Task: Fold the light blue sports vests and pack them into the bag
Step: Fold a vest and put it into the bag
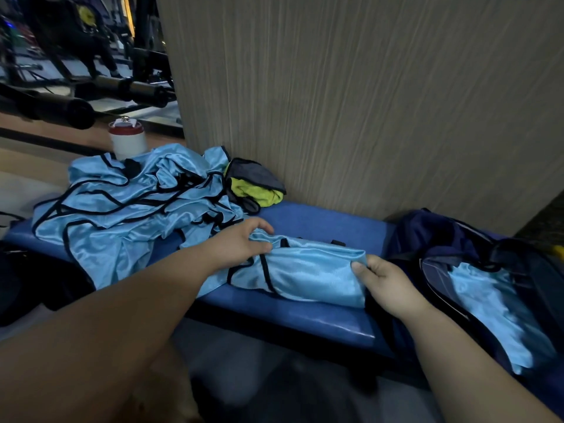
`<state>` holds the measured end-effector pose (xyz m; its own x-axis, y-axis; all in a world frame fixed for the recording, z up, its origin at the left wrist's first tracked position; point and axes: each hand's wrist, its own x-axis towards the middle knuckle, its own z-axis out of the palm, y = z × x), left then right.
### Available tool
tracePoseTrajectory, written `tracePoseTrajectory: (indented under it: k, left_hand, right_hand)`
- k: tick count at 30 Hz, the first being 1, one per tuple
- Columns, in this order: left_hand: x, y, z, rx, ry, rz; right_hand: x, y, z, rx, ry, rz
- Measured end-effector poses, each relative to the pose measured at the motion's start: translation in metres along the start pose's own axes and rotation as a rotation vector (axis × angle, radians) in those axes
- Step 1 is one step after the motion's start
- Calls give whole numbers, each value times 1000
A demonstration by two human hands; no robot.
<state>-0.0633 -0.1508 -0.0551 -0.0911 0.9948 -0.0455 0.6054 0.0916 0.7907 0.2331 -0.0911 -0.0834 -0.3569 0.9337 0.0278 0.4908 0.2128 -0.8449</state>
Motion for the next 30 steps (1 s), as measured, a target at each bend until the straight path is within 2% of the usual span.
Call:
tracePoseTrajectory:
  k: [4,6,8,9,11,13,14,16,18,20,22,24,27,30]
  left_hand:
    - [11,4,9,134,112,-42]
    - [16,7,18,113,238,-72]
    - [18,7,28,227,418,-30]
    - [15,8,34,318,504,38]
    - [6,11,47,424,583,325]
    - [-5,11,61,481,470,606]
    - [-9,9,69,528,365,651]
    - [-14,7,81,641,162,521]
    - [-12,0,86,758,7,293]
    - [-8,-4,83,848,-101,220]
    - [-1,-11,78,892,-162,249]
    - [5,-13,70,908,-229,287]
    - [13,-13,56,950,-223,335]
    - [14,-8,50,986,-48,318]
  right_hand:
    - [4,-6,4,-169,95,64]
    - [7,-9,9,-304,120,96]
    - [10,-12,15,-405,150,111]
    - [11,-14,16,-443,167,109]
    - [13,-16,18,-509,192,105]
    - [14,-17,18,-558,194,116]
    - [14,-18,18,-584,193,123]
    - [13,-18,18,-646,237,85]
    - [15,-15,20,-704,273,-89]
    - [19,-13,21,-722,130,-247]
    - [21,-15,24,-654,-97,-239]
    - [22,-16,27,-602,-243,-151]
    - [23,-25,24,-653,-297,-74]
    - [22,-35,20,-572,-282,7]
